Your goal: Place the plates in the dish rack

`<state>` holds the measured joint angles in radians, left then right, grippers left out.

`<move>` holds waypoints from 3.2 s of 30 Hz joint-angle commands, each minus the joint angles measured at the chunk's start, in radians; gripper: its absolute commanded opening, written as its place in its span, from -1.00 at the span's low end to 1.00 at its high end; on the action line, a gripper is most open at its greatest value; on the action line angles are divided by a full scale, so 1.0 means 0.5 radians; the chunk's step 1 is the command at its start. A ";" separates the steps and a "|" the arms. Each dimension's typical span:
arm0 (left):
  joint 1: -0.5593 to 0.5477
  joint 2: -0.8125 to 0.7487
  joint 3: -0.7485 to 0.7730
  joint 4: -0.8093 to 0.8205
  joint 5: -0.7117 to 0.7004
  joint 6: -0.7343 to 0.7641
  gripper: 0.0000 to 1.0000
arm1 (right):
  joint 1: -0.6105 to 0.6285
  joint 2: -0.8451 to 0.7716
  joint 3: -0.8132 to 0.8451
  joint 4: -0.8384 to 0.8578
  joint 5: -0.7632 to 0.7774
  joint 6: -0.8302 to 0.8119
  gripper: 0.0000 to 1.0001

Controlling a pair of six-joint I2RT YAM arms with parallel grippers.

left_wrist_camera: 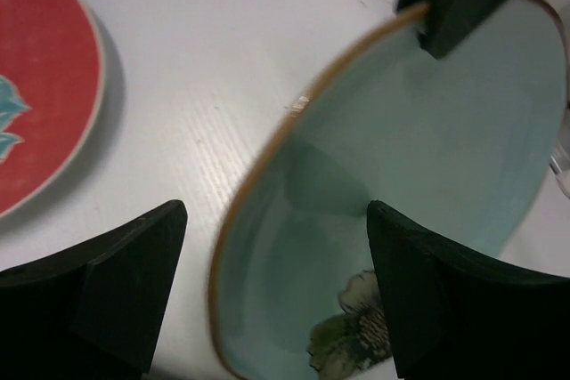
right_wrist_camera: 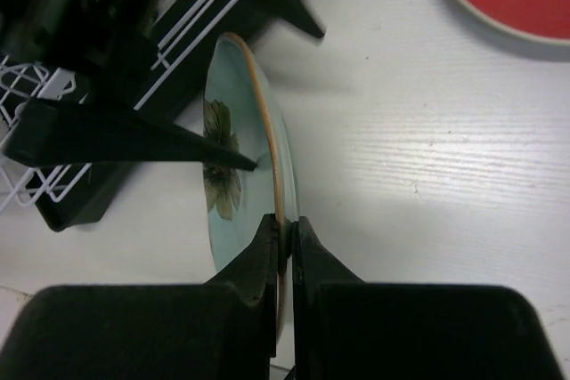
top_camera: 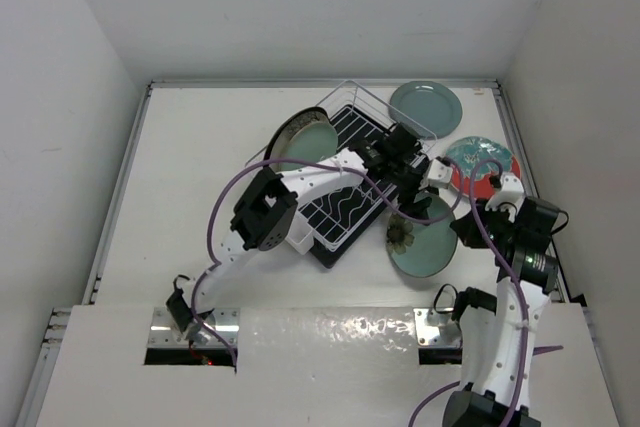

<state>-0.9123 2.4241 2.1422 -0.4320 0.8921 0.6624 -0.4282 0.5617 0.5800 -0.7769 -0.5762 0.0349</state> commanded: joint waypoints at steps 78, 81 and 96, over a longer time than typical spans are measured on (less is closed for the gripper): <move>0.432 -1.909 -1.599 -0.023 -2.386 -1.218 -1.00 | 0.010 0.444 0.454 0.759 1.162 0.562 0.37; 0.435 -1.949 -1.725 0.084 -2.276 -1.196 -1.00 | 0.007 0.429 0.429 0.753 1.162 0.559 0.37; 0.441 -1.955 -1.594 0.183 -2.201 -0.975 -0.12 | 0.010 0.490 0.319 0.771 1.002 0.611 0.44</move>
<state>-0.6945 1.4956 1.2720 -0.3916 -0.2253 0.1284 -0.4232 0.7906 0.7616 -0.4385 -0.0273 0.3202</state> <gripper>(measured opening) 0.437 0.715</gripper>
